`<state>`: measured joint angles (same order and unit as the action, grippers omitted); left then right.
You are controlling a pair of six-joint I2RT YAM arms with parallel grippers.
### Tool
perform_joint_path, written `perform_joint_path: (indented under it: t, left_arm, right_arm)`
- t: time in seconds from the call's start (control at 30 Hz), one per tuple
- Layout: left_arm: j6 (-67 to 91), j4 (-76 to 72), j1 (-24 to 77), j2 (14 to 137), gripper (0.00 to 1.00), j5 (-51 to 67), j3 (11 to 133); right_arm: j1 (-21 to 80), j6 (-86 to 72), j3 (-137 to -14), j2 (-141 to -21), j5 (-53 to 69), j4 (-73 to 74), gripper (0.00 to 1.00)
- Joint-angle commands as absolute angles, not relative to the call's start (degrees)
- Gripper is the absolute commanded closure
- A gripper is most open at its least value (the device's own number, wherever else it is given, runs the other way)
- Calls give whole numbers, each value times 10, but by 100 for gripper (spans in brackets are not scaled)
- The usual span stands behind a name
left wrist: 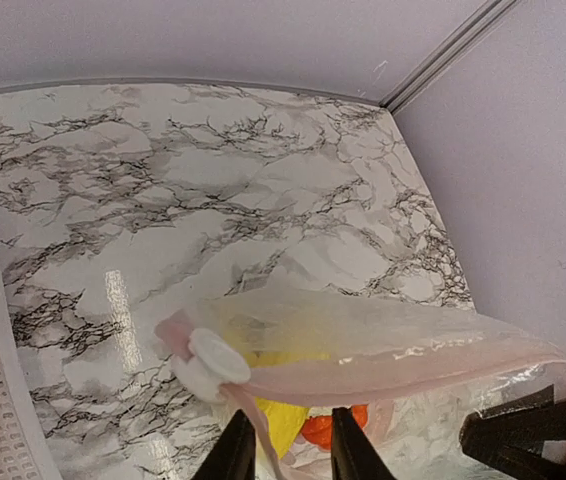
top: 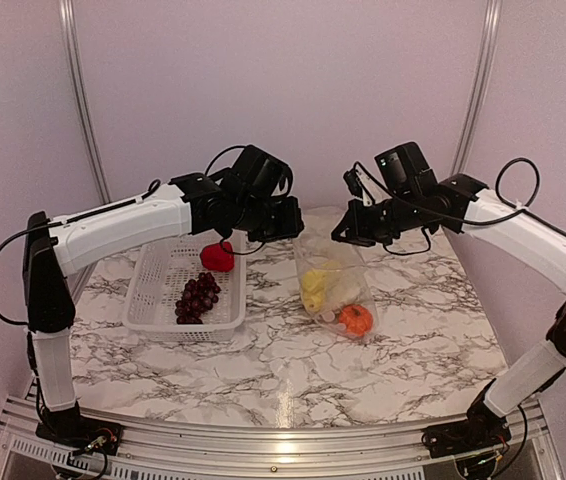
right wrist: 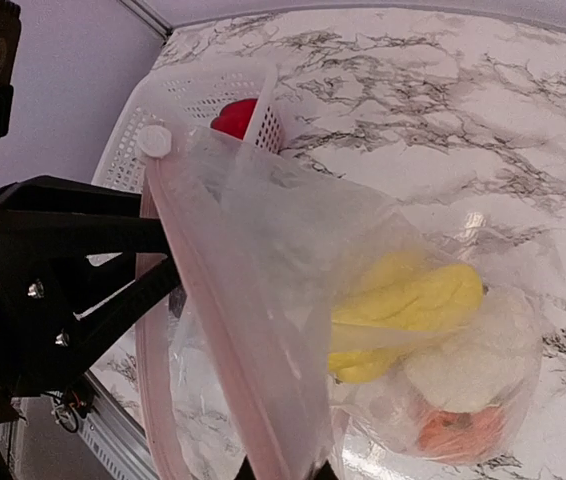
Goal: Place the food in the zip-top bag and seal the zipper
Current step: Adjust the zipper food storage bag at the center of the board.
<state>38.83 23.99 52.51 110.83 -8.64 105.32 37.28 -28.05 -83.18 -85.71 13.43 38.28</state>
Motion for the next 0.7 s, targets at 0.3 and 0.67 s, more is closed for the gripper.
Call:
perform_joint_path:
  t: [0.3,0.67]
  left_arm:
    - [360,278,503,1227,100,-143,1384]
    - [432,233,508,1226,100,-30,1238]
  right_arm:
    - [330,-209,-1253,-1017,-141,686,100]
    - [337,-205,-1037,-953,-98,620,100]
